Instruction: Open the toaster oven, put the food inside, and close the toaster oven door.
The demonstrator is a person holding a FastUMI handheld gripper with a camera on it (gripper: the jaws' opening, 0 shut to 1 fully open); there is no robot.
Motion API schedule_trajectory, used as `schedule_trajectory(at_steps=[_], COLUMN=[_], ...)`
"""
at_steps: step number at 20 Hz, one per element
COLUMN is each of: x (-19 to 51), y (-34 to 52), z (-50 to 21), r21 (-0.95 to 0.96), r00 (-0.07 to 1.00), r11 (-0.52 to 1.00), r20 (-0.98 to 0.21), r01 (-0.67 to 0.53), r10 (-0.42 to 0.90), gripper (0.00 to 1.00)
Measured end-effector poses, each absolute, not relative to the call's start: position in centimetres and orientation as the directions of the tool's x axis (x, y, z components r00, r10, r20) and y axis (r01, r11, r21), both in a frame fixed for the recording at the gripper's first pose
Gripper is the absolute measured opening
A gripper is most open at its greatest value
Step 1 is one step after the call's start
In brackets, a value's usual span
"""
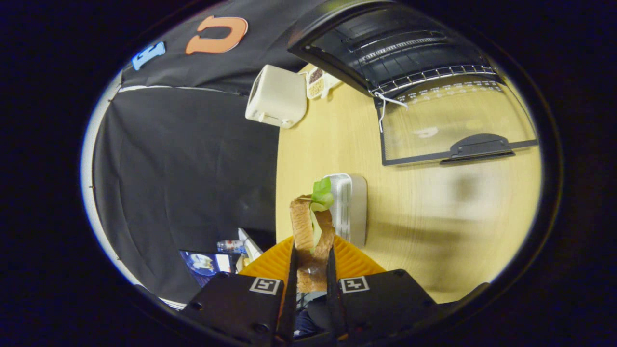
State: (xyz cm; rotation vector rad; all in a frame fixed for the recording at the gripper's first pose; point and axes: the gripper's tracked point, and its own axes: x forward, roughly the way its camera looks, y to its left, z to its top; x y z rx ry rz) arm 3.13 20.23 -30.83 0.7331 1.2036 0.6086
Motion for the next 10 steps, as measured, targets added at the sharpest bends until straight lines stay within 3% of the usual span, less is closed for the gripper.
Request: schedule_trajectory(at_steps=[5,10], x=[4.7,7.3], y=[15.3,7.2], z=[-25.7,-24.2], r21=[0.818,0.844], r00=[0.427,0.641], r11=[0.574,0.528], r20=[-0.513,-0.458], r01=[-0.019,0.096], r10=[0.745,0.616], gripper=[0.32,0.32])
